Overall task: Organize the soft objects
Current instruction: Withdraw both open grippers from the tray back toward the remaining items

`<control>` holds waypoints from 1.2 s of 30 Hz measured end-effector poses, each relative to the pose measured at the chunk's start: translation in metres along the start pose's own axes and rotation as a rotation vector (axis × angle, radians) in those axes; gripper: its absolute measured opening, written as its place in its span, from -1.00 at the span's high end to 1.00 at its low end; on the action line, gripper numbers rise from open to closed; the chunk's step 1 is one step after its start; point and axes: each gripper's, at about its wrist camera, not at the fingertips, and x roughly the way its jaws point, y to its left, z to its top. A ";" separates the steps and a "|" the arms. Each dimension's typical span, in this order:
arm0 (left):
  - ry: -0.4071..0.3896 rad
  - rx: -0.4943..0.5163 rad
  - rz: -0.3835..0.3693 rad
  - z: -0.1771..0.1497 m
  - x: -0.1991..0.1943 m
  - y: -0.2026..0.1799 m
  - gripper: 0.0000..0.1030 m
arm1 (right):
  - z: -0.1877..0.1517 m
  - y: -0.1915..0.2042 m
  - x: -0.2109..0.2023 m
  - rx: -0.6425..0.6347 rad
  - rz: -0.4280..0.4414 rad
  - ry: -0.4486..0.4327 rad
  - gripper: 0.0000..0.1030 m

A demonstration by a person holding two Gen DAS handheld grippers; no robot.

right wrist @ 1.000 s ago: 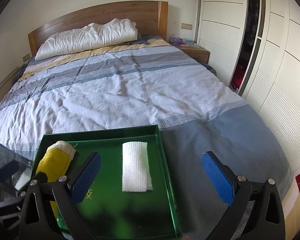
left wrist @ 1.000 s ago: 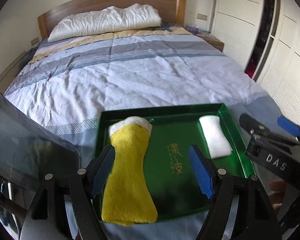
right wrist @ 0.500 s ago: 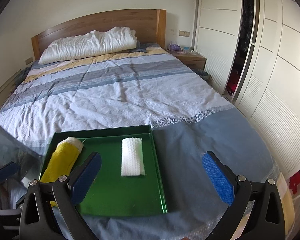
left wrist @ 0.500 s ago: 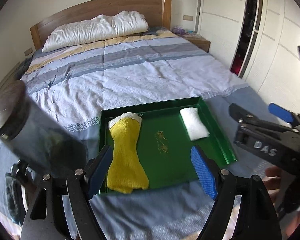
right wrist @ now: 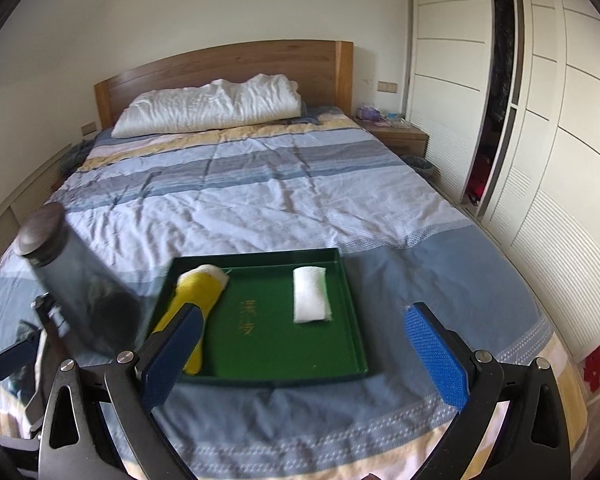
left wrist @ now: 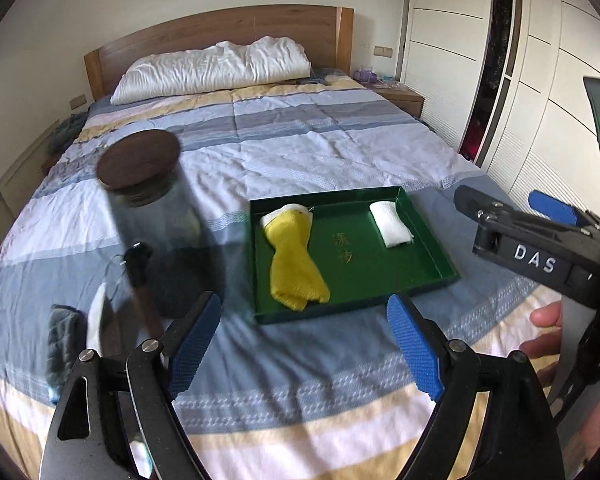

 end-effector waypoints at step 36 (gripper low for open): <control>-0.014 -0.293 0.265 -0.130 -0.111 0.253 -0.60 | -0.058 0.142 -0.127 -0.122 0.215 -0.060 -1.00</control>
